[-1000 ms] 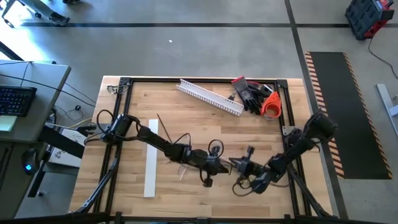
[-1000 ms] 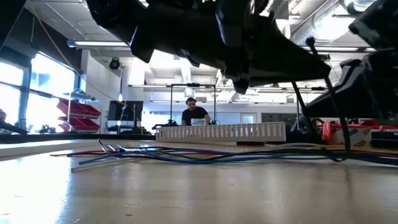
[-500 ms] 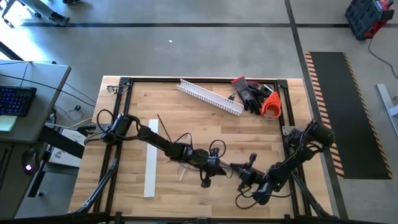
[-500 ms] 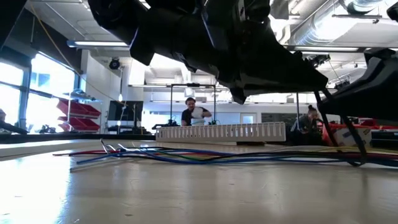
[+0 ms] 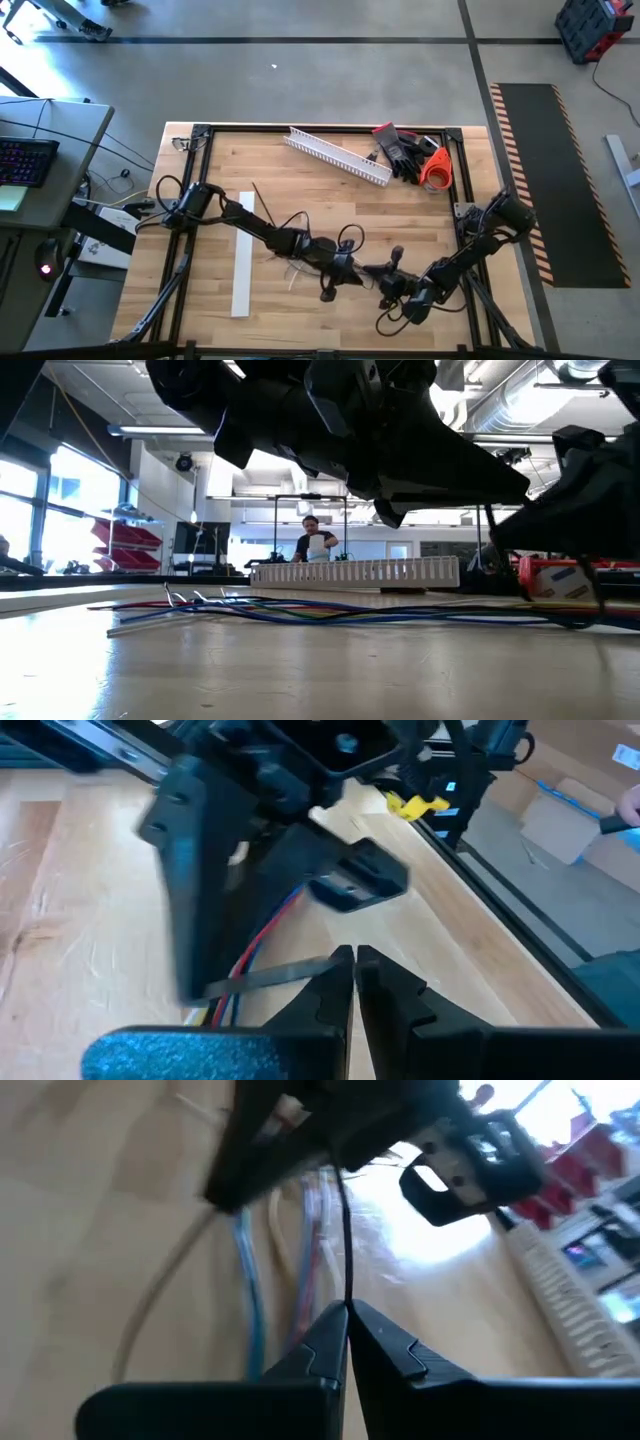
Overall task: Ziptie cables
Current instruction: Wrap the right zip tie on the cable
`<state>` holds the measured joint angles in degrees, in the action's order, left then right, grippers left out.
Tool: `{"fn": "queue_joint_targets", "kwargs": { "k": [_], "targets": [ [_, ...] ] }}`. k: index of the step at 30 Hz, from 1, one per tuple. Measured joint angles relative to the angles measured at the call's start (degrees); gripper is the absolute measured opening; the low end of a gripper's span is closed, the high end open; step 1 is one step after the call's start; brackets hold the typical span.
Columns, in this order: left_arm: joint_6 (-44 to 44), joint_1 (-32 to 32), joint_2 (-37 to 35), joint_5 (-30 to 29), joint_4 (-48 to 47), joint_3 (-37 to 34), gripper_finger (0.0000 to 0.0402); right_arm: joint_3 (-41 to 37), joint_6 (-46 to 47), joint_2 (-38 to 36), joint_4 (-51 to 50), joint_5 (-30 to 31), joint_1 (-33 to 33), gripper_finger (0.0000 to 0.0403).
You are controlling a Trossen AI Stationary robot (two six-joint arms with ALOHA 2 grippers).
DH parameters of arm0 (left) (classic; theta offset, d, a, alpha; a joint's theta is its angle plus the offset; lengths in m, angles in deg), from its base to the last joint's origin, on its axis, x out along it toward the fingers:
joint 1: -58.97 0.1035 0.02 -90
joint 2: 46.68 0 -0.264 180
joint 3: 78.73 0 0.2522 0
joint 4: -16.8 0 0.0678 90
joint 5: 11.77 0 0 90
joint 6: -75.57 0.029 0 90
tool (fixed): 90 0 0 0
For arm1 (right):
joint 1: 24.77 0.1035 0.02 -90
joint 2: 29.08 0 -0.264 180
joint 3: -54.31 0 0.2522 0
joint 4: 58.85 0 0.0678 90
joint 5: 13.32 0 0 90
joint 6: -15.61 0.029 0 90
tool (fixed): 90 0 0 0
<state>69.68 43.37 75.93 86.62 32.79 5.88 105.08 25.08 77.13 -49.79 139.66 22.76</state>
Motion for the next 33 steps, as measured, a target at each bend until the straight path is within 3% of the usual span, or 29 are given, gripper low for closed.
{"fn": "queue_joint_targets", "kwargs": {
  "k": [5,11,21,33],
  "targets": [
    [0.7,0.0,0.0,0.1,0.0,0.0,0.0000,0.0,-2.7,0.0,0.0,2.9,0.0,0.0000],
    [4.8,-0.2,0.0,0.2,1.7,0.0,0.0000,0.0,0.9,0.0,0.0,5.0,1.5,0.0000],
    [8.0,0.3,0.0,5.1,7.6,0.0,0.0000,0.0,8.6,0.0,-0.7,8.9,5.9,0.0000],
    [4.6,0.7,3.3,6.6,10.8,0.0,0.0000,0.5,1.3,0.0,-0.8,7.8,5.3,0.0000]
  ]
}}
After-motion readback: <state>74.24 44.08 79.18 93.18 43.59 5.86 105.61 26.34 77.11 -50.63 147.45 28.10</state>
